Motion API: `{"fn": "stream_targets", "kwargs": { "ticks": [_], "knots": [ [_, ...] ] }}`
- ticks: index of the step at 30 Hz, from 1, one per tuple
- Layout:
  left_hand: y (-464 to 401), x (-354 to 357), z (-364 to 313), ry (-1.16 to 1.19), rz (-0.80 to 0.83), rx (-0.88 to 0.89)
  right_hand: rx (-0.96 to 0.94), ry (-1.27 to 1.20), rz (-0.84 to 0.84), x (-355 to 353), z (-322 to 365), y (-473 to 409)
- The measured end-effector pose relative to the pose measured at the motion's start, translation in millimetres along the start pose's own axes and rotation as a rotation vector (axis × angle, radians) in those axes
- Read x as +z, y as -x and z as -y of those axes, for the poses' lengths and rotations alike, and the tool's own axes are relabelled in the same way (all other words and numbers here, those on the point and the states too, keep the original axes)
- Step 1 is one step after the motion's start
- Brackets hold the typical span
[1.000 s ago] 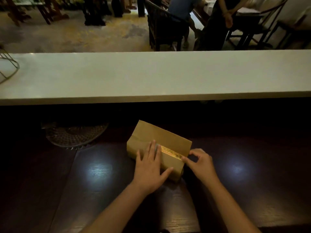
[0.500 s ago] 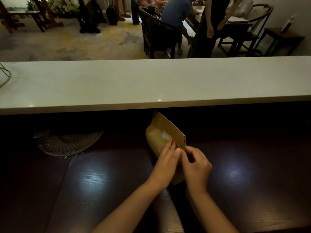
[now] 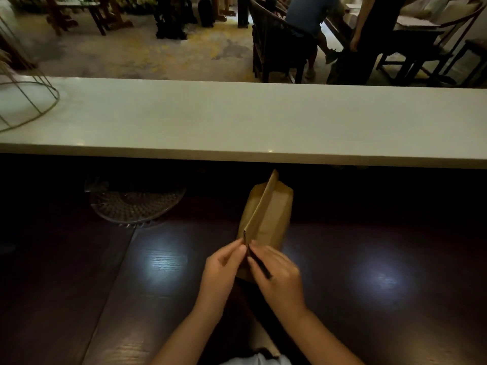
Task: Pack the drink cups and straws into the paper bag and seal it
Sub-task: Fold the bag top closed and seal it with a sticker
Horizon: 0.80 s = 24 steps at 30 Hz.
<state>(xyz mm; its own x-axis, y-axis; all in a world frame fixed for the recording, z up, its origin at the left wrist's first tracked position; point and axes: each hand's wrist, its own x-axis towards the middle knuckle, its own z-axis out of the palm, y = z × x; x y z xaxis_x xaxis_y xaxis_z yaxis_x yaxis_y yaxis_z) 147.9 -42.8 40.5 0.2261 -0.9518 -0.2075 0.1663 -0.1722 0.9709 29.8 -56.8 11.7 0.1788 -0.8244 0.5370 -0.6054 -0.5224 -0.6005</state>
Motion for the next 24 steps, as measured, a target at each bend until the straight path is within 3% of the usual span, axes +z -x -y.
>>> {"fn": "stream_targets", "kwargs": {
  "ticks": [6, 9, 11, 13, 18, 24],
  "knots": [
    [-8, -10, -4, -0.172, -0.121, 0.160, -0.095, -0.015, 0.211, 15, 0, 1],
    [-14, -17, -4, -0.209, -0.145, 0.186, -0.140, -0.040, 0.205, 7, -8, -15],
    [-17, -20, -5, -0.248, -0.133, 0.218, -0.033, -0.083, 0.059, -4, -25, -39],
    [-22, -25, -4, -0.270, -0.116, 0.225, 0.189, -0.109, -0.063, -18, -51, -73],
    [-41, -48, -9, -0.407, -0.013, 0.191, 0.526, -0.504, 0.157, -34, -88, -129],
    [-60, -69, -24, -0.488, 0.051, 0.207, 0.499, -0.463, 0.286, -32, -104, -118]
  ]
}}
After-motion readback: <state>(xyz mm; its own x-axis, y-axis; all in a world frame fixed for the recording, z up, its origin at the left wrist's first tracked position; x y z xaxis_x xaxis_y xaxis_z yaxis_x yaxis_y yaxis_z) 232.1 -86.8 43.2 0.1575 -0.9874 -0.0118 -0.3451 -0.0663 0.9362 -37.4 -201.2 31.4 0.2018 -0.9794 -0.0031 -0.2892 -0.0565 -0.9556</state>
